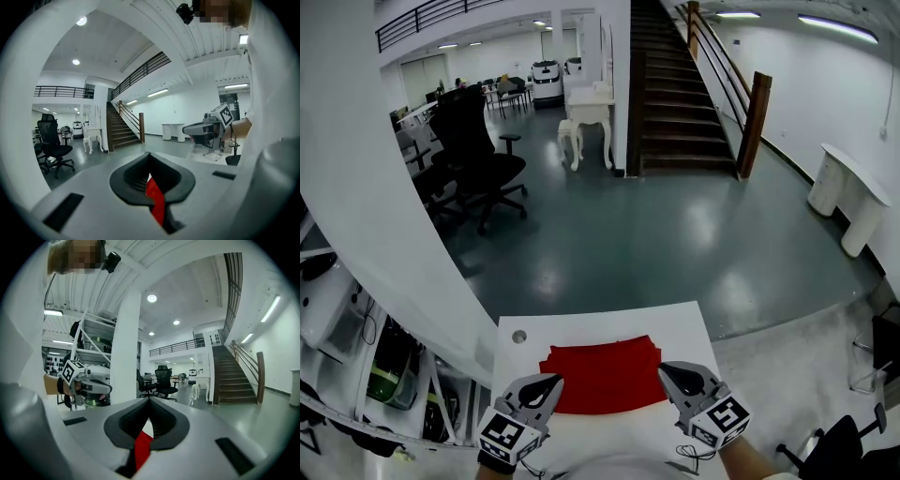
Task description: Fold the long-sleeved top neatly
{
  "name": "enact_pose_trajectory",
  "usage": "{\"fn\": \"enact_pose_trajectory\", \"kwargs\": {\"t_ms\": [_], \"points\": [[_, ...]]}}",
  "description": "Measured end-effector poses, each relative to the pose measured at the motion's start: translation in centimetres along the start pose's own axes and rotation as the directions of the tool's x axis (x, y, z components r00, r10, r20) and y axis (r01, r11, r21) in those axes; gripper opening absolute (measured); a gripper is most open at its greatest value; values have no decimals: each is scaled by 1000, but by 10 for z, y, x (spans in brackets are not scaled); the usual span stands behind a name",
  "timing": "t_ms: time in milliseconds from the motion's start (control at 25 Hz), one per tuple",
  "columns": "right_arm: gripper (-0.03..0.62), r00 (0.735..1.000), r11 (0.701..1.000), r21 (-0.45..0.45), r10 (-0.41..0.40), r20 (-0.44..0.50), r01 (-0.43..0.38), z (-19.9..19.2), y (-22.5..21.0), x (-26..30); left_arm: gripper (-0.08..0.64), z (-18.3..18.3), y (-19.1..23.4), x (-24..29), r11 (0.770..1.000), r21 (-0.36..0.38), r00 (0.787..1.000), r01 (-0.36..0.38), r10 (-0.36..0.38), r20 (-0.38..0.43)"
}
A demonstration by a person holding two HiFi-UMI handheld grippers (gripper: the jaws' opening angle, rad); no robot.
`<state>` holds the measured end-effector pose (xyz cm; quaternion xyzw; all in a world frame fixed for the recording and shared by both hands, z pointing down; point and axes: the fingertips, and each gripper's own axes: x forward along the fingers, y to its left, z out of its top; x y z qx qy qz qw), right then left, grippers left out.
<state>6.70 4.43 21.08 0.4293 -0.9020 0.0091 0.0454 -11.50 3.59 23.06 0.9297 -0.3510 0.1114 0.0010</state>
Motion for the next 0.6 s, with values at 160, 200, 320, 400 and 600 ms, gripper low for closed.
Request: {"fn": "enact_pose_trajectory", "kwargs": {"t_ms": [160, 200, 320, 400, 600], "points": [[12, 1000, 1000, 5, 8, -7, -8, -4, -2, 1, 9, -1, 2, 2, 1000, -1, 1000, -2, 2, -11], [12, 1000, 1000, 4, 10, -10, -10, -5, -3, 0, 8, -1, 2, 3, 1000, -1, 1000, -4, 4, -12], [12, 1000, 1000, 2, 15, -12, -15, -6, -4, 1, 8, 0, 2, 5, 1000, -1, 1000, -5, 5, -16], [12, 1000, 1000, -1, 20, -14, -20, -6, -5, 3, 8, -1, 3, 6, 1000, -2, 1000, -4, 3, -17], [12, 1000, 1000, 5, 20, -8, -20, -5, -5, 8, 8, -2, 5, 9, 1000, 7, 1000, -3, 3, -19]]}}
